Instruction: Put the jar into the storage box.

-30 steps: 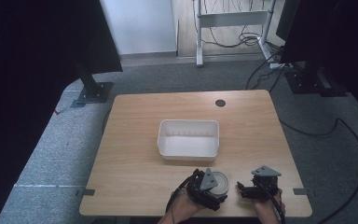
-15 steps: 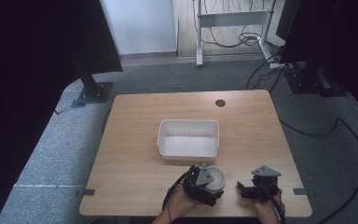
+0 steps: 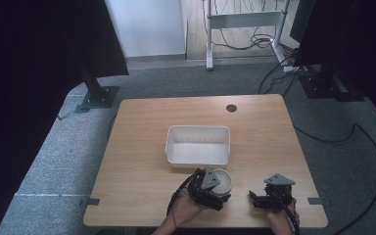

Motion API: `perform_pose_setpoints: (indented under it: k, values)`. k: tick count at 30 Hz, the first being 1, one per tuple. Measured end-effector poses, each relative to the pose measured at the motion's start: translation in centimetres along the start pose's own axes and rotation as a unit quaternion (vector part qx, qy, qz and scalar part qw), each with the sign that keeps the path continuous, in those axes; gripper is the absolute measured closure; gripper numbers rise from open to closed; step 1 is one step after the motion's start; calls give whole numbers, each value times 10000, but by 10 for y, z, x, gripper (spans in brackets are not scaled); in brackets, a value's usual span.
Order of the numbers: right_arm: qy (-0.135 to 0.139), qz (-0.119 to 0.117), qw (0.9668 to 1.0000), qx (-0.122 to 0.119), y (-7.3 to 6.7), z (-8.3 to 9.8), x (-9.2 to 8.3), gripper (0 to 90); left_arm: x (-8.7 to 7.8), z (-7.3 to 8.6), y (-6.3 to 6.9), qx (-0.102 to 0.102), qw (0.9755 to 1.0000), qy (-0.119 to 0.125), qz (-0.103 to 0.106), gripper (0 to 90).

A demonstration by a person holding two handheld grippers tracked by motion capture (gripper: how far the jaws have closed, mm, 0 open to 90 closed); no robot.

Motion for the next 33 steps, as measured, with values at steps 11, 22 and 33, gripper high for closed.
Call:
perform_pose_setpoints:
  k: [11,22,33]
  values:
    - [-1,1,10000,-1,0,0,0,30,-4,-4,-12,-76,9999,38,-90,104]
    - [-1,1,10000,0,0,0,0,30,-7,-6,-24,-152,9997,60,-173,104]
    - [-1,-1,10000,0,0,0,0,31,-12,-13,-39,-223,9993,124,-288,104]
Point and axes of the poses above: each handheld gripper's, and its own axes: x roughly forward along the jaws, z roughly out of its underside, y roughly to its right, the point moved 10 cm from there along x, roughly forward along the jaws, and after that the axes turned 8 degrees about -x, right-handed, at the moved point
